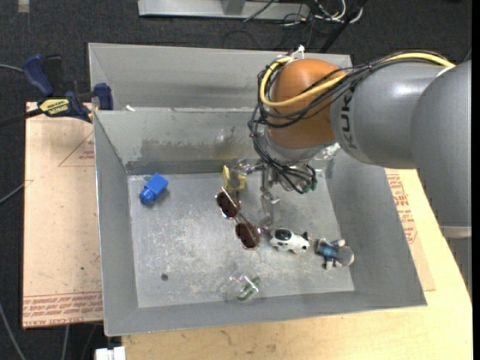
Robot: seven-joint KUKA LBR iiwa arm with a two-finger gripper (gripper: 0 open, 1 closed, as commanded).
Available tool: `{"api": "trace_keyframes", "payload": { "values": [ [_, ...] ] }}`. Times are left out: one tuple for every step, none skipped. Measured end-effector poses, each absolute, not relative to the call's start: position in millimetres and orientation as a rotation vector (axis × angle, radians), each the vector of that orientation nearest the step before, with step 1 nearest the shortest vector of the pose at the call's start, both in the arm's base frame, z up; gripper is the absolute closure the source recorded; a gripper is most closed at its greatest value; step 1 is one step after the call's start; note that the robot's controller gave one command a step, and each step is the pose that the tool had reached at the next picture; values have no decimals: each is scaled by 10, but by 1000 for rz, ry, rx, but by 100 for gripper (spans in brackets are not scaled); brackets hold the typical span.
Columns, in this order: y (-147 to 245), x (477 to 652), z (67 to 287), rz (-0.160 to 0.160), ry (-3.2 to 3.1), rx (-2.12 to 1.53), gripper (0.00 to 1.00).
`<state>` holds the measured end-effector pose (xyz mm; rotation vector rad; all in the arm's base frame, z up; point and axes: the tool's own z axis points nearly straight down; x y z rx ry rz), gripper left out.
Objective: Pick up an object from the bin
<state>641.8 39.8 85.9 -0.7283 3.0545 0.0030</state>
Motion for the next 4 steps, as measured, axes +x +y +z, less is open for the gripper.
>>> {"api": "trace_keyframes", "payload": {
  "values": [
    [608, 6451, 999, 2, 2951, -1068, 0],
    [733, 6339, 690, 3, 2934, -1118, 0],
    [660, 6545, 711, 1, 2892, -1216, 100],
    [660, 6546, 711, 1, 2892, -1216, 100]
  ]
}}
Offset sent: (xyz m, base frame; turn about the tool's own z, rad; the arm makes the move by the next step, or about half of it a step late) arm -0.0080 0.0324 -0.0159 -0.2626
